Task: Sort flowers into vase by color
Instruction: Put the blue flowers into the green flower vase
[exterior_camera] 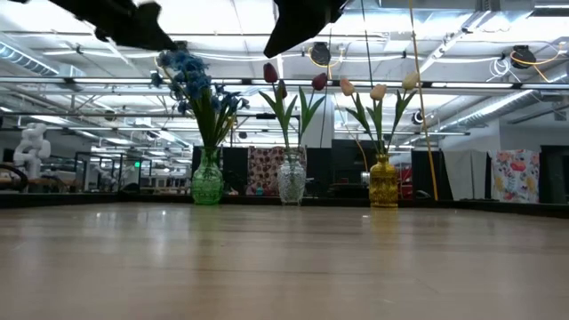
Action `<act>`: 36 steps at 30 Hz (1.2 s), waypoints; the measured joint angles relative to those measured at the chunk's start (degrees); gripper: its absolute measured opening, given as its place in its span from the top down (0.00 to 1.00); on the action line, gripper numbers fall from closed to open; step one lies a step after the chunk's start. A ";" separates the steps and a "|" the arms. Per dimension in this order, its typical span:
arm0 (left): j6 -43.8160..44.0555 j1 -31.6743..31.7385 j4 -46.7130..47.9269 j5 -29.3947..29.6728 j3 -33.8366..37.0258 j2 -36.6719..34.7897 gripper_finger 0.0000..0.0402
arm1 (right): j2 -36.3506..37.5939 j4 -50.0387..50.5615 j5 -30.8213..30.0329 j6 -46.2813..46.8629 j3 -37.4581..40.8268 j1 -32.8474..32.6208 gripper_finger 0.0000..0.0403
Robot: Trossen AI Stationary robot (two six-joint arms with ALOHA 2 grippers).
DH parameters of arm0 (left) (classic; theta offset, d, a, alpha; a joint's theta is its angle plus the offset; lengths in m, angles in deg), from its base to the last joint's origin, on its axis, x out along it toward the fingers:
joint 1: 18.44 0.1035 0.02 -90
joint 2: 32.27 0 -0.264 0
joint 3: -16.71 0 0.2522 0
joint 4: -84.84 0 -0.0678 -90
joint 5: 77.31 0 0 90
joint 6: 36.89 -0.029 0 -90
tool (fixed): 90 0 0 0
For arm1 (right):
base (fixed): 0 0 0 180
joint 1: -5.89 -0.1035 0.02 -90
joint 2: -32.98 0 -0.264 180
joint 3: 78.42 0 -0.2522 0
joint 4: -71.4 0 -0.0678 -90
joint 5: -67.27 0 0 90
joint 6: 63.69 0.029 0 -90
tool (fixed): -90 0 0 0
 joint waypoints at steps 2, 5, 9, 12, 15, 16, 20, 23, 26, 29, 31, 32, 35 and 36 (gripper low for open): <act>1.21 0.86 0.22 -0.20 0.06 1.94 0.41 | 0.00 0.00 -0.01 0.00 0.00 0.00 0.45; 4.57 2.04 0.03 0.03 0.07 3.78 0.41 | 0.00 -0.01 -0.01 0.00 0.00 0.00 0.45; 6.52 5.40 0.03 0.52 0.07 5.49 0.41 | 0.00 -0.04 -0.01 -0.02 0.00 0.00 0.45; 6.50 8.53 -0.69 -0.83 0.07 6.70 0.41 | 0.00 -0.02 -0.01 -0.04 0.00 0.00 0.45; 4.81 11.75 -3.87 -3.75 0.07 7.90 0.41 | 0.00 -0.02 -0.01 -0.04 0.00 0.00 0.45; 3.97 12.69 -5.57 -5.00 0.07 8.27 0.41 | 0.00 -0.02 -0.01 -0.09 0.00 0.00 0.45; 1.74 16.09 -10.40 -9.81 0.07 9.66 0.41 | 0.00 -0.02 -0.01 -0.19 0.00 0.00 0.45; 1.06 19.29 -10.08 -10.80 0.07 11.44 0.41 | 0.00 -0.02 -0.01 -0.20 0.00 0.00 0.45; 0.52 22.36 -10.40 -14.10 0.07 13.93 0.42 | 0.00 -0.02 -0.01 -0.20 0.00 0.02 0.45; 0.50 24.14 -11.91 -16.37 0.07 16.13 0.46 | 0.00 -0.02 -0.01 -0.22 0.00 0.02 0.45; 0.50 24.69 -12.12 -16.94 0.07 17.12 0.51 | 0.00 -0.01 -0.01 -0.22 0.00 0.02 0.45; 0.53 24.84 -11.73 -16.99 0.07 17.38 0.54 | 0.00 -0.01 -0.01 -0.22 0.00 0.02 0.45; 1.58 24.86 -10.23 -16.97 0.07 17.48 0.59 | 0.00 0.00 -0.01 -0.26 0.00 0.02 0.45; 1.84 24.67 -10.04 -16.97 0.07 17.25 0.60 | 0.00 0.00 -0.01 -0.33 0.00 0.02 0.45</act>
